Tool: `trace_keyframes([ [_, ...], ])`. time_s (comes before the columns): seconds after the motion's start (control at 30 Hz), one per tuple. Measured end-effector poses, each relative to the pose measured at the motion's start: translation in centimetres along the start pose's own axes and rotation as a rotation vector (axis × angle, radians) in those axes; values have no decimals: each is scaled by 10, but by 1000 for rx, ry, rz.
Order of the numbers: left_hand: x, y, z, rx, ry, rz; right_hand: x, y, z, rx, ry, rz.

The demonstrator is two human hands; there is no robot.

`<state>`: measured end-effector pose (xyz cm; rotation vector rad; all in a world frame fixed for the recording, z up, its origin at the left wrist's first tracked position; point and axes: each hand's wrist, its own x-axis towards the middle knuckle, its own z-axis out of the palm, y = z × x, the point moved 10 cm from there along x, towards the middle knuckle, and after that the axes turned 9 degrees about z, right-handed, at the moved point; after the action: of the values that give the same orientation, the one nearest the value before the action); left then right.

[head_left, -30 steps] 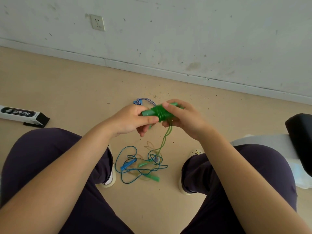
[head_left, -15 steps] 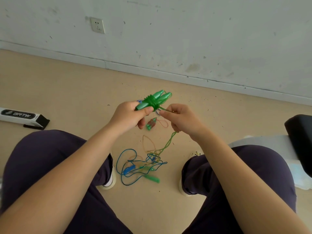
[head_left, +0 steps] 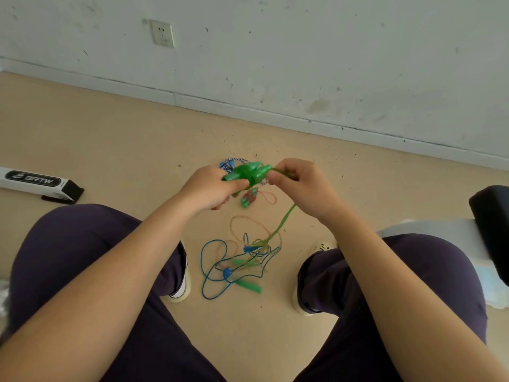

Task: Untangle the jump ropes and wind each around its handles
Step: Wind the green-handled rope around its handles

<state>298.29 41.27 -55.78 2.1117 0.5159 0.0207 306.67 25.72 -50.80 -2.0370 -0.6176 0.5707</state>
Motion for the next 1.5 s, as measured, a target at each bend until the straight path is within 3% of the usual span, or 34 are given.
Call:
trace_keyframes([
  [0.13,-17,19,33,53,-385,103,-1,-2,-6,32,37,-55],
  [0.2,-23,28,37,14,-453,151,-1,-2,-5,41,28,-54],
  [0.4,-20,34,30,16,-395,227,1,4,3,72,-12,17],
  [0.63,-27,34,41,-207,-477,112,1,-5,-6,92,99,-59],
  [0.73,-27,39,35,-237,-383,84,-2,-10,-1,84,91,-91],
  [1.0,-24,45,37,-89,-197,178,-2,-2,14,167,-33,3],
  [1.13,-23,51,33,-135,-173,242,0,6,13,343,-106,66],
  [1.23,-24,52,36,-127,-186,249,1,5,14,247,-116,37],
  [1.5,-24,53,27,-210,-147,242,-10,7,35,398,-388,143],
])
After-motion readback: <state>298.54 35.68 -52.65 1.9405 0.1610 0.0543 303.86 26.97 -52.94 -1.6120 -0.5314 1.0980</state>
